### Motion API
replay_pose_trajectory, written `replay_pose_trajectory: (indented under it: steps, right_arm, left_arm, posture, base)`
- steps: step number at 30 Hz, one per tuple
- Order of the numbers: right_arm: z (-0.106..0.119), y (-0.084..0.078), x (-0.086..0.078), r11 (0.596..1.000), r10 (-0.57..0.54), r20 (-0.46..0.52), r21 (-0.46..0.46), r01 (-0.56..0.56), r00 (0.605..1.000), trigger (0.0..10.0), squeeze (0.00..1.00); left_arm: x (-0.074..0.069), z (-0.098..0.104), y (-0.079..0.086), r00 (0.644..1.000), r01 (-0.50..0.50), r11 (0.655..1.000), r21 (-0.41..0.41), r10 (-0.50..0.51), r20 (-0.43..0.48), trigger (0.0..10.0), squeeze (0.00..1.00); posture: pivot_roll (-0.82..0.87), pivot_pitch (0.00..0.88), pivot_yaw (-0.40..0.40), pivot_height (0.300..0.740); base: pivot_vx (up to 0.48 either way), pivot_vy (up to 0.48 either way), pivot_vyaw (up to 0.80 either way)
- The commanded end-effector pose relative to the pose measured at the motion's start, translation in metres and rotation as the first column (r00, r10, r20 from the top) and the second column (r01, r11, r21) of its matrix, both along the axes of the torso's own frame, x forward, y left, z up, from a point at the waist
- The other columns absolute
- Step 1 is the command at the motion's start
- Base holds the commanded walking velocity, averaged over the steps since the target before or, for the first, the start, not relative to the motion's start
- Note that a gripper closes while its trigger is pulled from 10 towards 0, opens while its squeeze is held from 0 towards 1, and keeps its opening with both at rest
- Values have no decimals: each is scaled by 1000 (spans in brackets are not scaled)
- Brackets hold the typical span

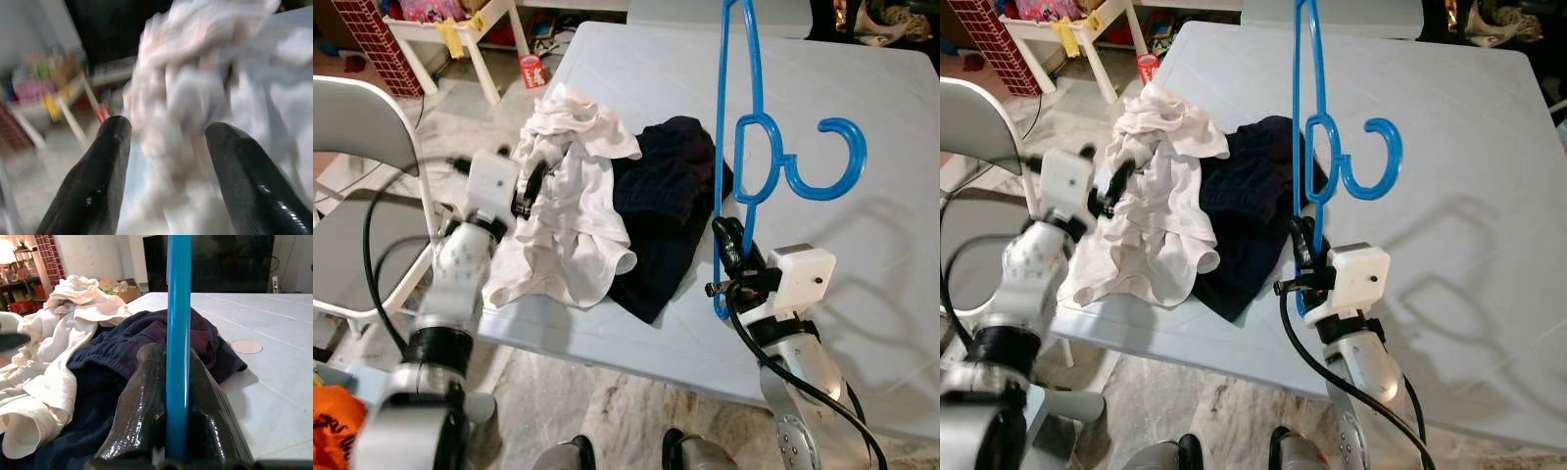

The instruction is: Hang hanger

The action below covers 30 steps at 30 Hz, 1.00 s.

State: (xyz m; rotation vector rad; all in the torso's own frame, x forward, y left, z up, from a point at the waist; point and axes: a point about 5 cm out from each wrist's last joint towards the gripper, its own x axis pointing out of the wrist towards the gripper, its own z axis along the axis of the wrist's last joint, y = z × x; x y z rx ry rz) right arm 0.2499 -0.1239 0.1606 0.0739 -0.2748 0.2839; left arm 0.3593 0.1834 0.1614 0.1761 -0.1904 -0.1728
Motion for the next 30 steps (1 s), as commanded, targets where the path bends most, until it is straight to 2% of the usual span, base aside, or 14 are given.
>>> replay_pose_trajectory:
  steps: [1,3,6,9,12,19,22,23,25,27,30]
  right_arm:
    - [-29,-2,-1,1000,-3,-146,-18,1,989,10000,0]
    - [-29,0,-1,1000,2,-146,-20,-5,989,10000,0]
    - [-31,1,-3,1000,11,-157,-18,-14,988,10000,0]
    - [-32,3,-3,1000,23,-161,-17,-26,987,10000,0]
    - [-32,4,-2,999,29,-161,-20,-33,986,10000,0]
    - [-32,2,1,998,43,-174,-31,-49,984,10000,0]
    - [-33,3,2,997,61,-180,-41,-69,982,10000,0]
    - [-33,3,2,997,61,-180,-41,-69,982,10000,0]
    - [-33,4,4,996,70,-181,-47,-80,981,10000,0]
    - [-33,4,4,995,72,-182,-51,-83,981,10000,0]
    - [-34,2,4,996,60,-182,-60,-72,981,10000,0]
  left_arm:
    - [-5,6,2,1000,-23,997,-73,25,15,10000,1000]
    - [-26,-1,-2,997,-66,992,-108,71,43,10000,1000]
    - [-48,-8,-10,997,-40,991,-128,48,60,10000,1000]
    - [-55,-13,-16,999,-16,991,-134,22,45,10000,1000]
    - [-57,-17,-20,1000,2,992,-128,2,27,10000,1000]
    - [-62,-13,-24,999,37,999,-33,-37,8,10000,1000]
    - [-53,1,-25,995,81,996,38,-83,50,10000,1000]
    - [-53,1,-25,995,81,996,38,-83,50,10000,1000]
    - [-47,7,-21,992,106,990,97,-112,60,10000,1000]
    - [-46,7,-19,993,100,990,103,-106,51,10000,1000]
    - [-48,7,-20,995,92,994,65,-93,25,10000,1000]
  posture:
    - [-75,200,67,740]
    - [-69,204,64,740]
    - [-52,208,56,740]
    - [-48,212,53,740]
    - [-47,212,51,740]
    - [-27,216,25,740]
    - [-9,215,10,740]
    - [-9,215,10,740]
    - [-2,212,9,740]
    - [-1,210,15,740]
    - [-7,203,25,740]
  base:
    - [0,0,0]
    - [0,0,0]
    - [0,0,0]
    - [0,0,0]
    - [0,0,0]
    - [0,0,0]
    - [0,0,0]
    - [0,0,0]
    - [0,0,0]
    - [0,0,0]
    - [0,0,0]
